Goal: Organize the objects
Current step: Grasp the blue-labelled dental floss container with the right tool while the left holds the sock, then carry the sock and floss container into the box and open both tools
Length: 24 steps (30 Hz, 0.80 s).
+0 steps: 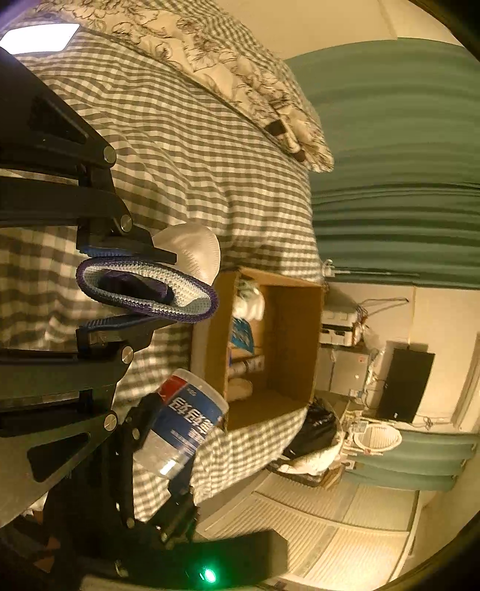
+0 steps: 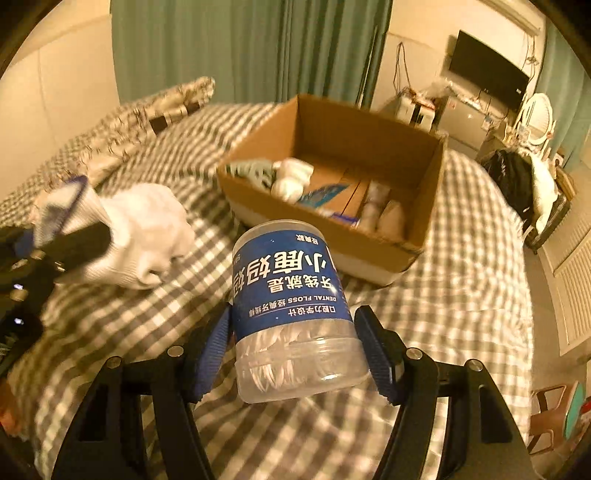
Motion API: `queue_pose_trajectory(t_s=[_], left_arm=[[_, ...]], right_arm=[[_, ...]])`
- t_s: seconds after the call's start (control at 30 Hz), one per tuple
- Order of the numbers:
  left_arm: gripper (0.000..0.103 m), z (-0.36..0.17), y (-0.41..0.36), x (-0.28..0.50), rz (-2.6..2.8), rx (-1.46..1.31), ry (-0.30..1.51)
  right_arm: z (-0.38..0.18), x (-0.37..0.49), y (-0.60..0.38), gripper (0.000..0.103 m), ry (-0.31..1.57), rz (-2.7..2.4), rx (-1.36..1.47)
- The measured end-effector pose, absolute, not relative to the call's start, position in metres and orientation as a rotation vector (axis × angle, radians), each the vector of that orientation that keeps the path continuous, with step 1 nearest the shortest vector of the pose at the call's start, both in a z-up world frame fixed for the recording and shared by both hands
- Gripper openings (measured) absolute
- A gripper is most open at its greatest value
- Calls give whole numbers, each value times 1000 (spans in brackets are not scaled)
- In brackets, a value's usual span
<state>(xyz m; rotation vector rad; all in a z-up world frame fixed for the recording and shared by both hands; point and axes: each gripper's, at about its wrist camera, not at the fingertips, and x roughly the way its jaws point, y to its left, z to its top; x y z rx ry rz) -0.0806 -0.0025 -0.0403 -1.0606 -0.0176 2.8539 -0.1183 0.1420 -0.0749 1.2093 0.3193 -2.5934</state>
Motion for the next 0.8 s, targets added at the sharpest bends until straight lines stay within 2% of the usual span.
queue_pose_trajectory(t_s=[0.5,0.8], left_arm=[[25,42,18,-146,2878,-846,112],[25,29,41,-229,2826,-884,132]], right_arm=[[63,-139,151,66,331,-2760,863],[70,-222,160,66,277,-2787,852]])
